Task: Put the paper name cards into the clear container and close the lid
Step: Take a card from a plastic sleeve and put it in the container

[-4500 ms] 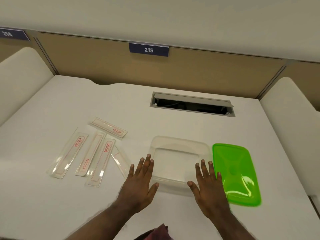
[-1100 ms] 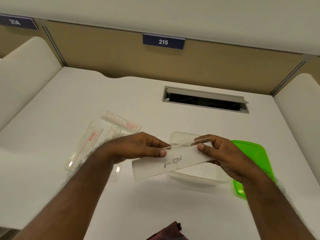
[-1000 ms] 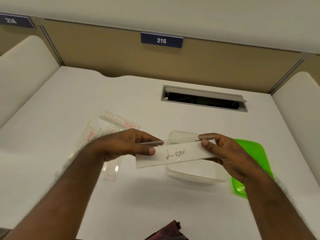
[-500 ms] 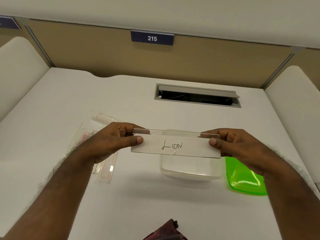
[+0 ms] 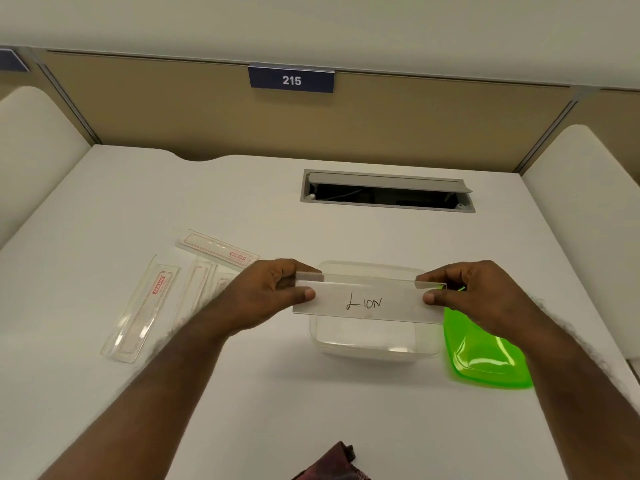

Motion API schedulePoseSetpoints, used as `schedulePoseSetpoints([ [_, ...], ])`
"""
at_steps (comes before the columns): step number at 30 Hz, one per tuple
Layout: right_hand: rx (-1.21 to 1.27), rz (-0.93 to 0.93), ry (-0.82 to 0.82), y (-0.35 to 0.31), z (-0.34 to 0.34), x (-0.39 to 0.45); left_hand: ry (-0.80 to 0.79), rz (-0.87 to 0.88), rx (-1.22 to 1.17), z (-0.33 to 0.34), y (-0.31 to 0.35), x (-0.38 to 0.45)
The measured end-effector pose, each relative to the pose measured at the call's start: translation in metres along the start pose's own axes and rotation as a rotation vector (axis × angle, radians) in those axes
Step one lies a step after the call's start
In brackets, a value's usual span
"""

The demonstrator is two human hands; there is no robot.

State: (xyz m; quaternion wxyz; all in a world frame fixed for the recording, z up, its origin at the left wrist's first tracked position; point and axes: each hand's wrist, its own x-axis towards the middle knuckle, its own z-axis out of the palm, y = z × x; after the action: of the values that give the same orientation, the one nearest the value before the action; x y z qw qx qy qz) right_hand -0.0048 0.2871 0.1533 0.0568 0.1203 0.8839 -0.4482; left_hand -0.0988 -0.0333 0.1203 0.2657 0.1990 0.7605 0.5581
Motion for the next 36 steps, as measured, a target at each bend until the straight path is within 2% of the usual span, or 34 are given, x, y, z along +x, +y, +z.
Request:
schedulePoseSetpoints([
  [10, -0.165, 0.1, 0.1, 0.064, 0.025, 0.012, 0.051, -0.083, 0.48, 0.043, -0.032, 0.038],
  [13, -0.229, 0.133, 0.102, 0.071, 0.032, 0.012, 0.07, -0.113, 0.735, 0.044, -0.034, 0.044],
  [17, -0.433, 0.139, 0.125, 0.077, 0.045, 0.014, 0.058, -0.096, 1.019, 0.055, -0.033, 0.047],
  [20, -0.523, 0.1, 0.128, 0.079, 0.053, 0.018, 0.03, -0.007, 1.191, 0.064, -0.033, 0.049],
  [25, -0.975, -0.12, 0.014, 0.087, 0.067, 0.03, -0.091, 0.045, 1.443, 0.075, -0.037, 0.06],
  [31, -1.247, -0.148, -0.126, 0.085, 0.081, 0.043, -0.196, 0.044, 1.588, 0.089, -0.042, 0.071],
  [36, -1.283, -0.155, -0.134, 0.083, 0.091, 0.047, -0.24, 0.044, 1.631, 0.1, -0.046, 0.074],
])
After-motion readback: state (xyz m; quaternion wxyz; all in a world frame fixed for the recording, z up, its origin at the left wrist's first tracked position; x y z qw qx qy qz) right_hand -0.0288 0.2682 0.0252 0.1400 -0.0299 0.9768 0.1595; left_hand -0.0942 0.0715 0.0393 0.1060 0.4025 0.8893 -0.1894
